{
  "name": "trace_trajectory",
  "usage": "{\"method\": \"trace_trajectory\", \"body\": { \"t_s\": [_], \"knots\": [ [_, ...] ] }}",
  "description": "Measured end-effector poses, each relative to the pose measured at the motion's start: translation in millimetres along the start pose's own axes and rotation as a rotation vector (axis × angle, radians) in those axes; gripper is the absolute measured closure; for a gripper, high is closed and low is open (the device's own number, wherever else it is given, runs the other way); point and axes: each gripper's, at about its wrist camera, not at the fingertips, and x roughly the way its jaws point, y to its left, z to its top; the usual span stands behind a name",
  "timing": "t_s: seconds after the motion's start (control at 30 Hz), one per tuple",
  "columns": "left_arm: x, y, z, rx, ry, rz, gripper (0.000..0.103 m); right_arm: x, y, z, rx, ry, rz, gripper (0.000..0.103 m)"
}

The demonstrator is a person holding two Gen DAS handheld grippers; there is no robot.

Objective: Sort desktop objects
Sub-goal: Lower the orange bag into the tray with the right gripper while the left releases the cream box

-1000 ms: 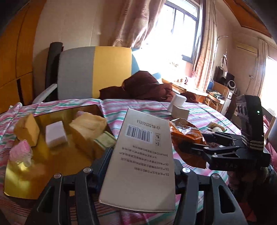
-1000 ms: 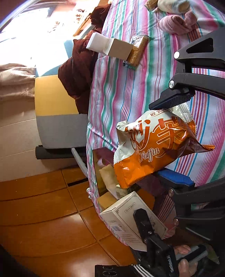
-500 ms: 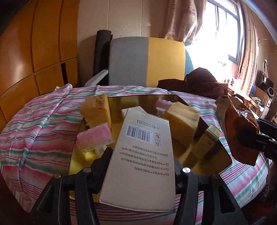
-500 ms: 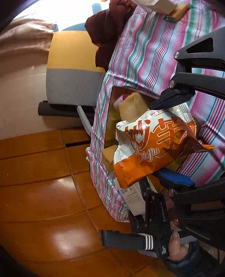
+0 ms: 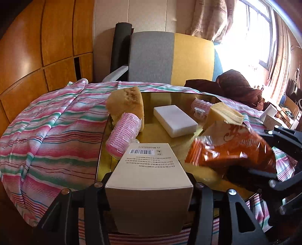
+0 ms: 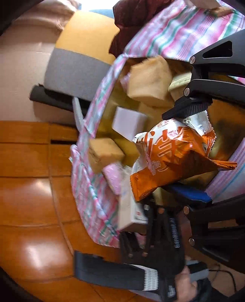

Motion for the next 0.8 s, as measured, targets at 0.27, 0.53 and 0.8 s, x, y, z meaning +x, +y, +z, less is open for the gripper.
{"method": "trace_trajectory", "body": {
  "t_s": [0.27, 0.53, 0.8],
  "knots": [
    [-2.6, 3.6, -7.2, -0.014, -0.006, -0.009, 0.051, 19.4, -17.2, -11.1, 0.048, 0.047, -0.033, 0.036],
    [-34.9, 2.8, -10.1, -0.057, -0.076, -0.069, 0.051, -4.6, -31.4, -19.7, 0.161, -0.026, 0.033, 0.035],
    [-44.7, -5.3, -18.9, -0.023, -0.078, -0.046, 0.051, -27.9, -33.9, -35.9, 0.208, -0.076, 0.018, 0.035]
  ]
}}
